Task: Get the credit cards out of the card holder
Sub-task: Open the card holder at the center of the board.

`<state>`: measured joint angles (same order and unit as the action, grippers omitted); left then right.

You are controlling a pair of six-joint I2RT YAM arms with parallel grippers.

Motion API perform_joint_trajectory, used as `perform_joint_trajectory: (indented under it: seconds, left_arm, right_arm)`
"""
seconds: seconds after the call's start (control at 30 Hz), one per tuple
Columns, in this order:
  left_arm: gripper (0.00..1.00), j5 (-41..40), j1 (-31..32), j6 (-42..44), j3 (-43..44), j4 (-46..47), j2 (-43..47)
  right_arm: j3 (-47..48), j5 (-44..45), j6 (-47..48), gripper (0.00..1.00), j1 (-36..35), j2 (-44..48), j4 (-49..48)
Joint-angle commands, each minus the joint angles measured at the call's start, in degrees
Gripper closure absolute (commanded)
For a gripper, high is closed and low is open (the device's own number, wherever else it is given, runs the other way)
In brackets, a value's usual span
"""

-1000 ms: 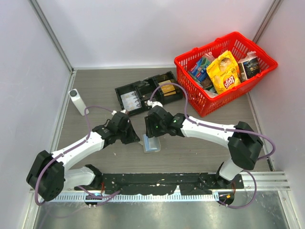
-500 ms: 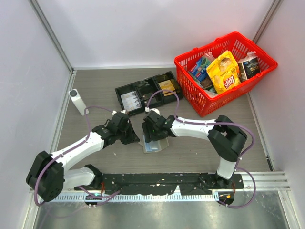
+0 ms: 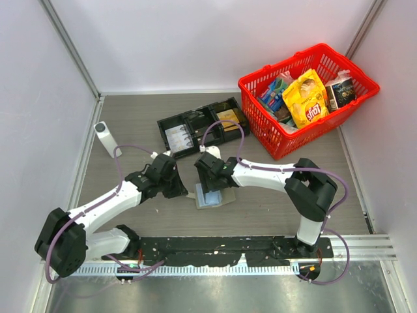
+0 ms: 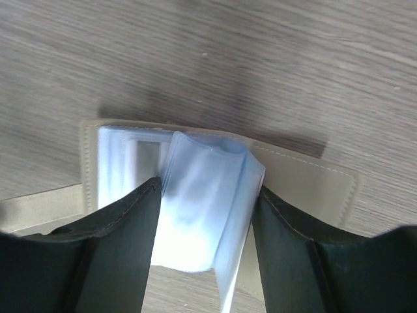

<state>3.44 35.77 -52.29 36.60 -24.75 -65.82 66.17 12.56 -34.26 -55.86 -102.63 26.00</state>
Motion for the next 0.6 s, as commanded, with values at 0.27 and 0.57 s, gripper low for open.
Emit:
perform_joint_trajectory:
  seconds: [0.27, 0.57]
  left_arm:
    - [1.0, -2.92, -0.61, 1.23, -1.62, -1.88, 2.19]
    - [1.0, -6.95, -0.7, -0.35, -4.08, -0.65, -0.36]
  right_arm:
    - [0.01, 14.77, 3.15, 0.39, 0.22, 1.82, 9.07]
    - [-4.12, 14.34, 4.29, 0.39, 1.1, 6.13, 6.35]
